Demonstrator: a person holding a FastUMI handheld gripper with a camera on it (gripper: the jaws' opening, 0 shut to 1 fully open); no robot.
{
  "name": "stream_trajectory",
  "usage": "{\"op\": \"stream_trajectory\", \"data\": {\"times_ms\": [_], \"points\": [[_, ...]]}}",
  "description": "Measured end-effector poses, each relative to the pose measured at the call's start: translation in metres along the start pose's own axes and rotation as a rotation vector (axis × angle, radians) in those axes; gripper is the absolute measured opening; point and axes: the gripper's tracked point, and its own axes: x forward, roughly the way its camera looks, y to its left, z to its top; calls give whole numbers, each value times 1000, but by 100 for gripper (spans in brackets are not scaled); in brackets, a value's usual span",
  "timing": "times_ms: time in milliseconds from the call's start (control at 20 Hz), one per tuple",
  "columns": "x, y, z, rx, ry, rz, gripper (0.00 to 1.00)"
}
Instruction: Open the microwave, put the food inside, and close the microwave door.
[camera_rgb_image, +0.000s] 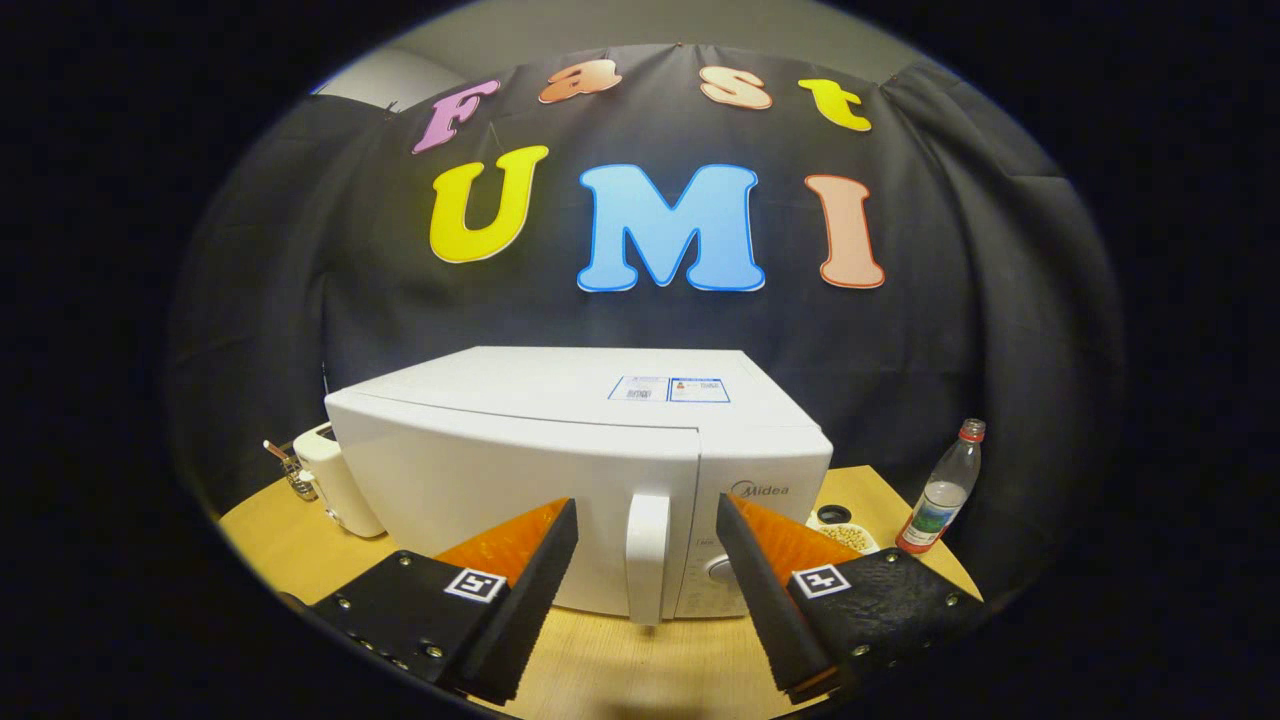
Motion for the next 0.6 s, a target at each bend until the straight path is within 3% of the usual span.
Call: {"op": "stream_trajectory", "data": {"times_ms": [150, 200, 250, 300, 500, 550, 600], "points": [[13, 3, -22, 1, 65, -2, 88], [15, 0, -25, 2, 75, -20, 82], [15, -2, -27, 6, 82, -27, 53], [19, 0, -31, 16, 90, -22, 47], [22, 4, -45, 46, 137, -8, 47], [24, -3, -46, 38, 142, -39, 47], [21, -4, -43, 57, 126, -32, 38]]}}
